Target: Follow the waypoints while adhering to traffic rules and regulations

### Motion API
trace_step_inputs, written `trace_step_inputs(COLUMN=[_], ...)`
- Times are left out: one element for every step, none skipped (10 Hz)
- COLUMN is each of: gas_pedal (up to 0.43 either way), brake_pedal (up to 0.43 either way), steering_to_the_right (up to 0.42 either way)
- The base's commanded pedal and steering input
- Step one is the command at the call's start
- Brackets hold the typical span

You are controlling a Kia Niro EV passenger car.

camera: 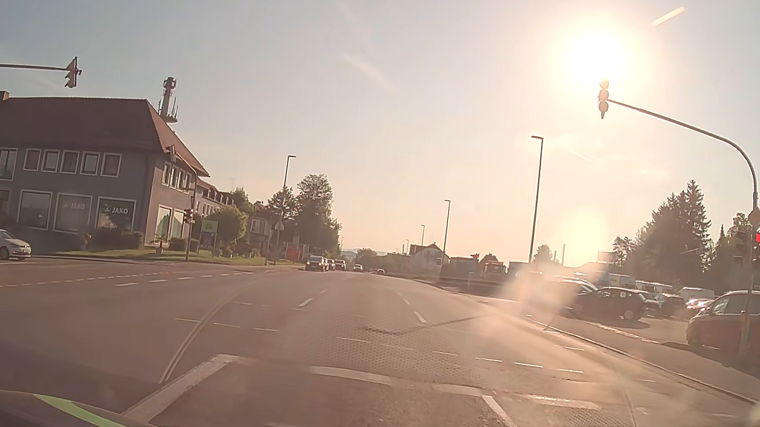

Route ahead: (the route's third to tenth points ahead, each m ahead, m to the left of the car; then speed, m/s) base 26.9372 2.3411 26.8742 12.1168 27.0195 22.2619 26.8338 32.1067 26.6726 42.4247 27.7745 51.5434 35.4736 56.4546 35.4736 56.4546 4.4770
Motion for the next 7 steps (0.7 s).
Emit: trace_step_inputs(gas_pedal=[0.000, 0.000, 0.000, 0.000, 0.000, 0.000, 0.000], brake_pedal=[0.262, 0.256, 0.262, 0.268, 0.268, 0.274, 0.274], steering_to_the_right=[0.000, 0.000, 0.000, 0.000, 0.000, 0.000, 0.000])
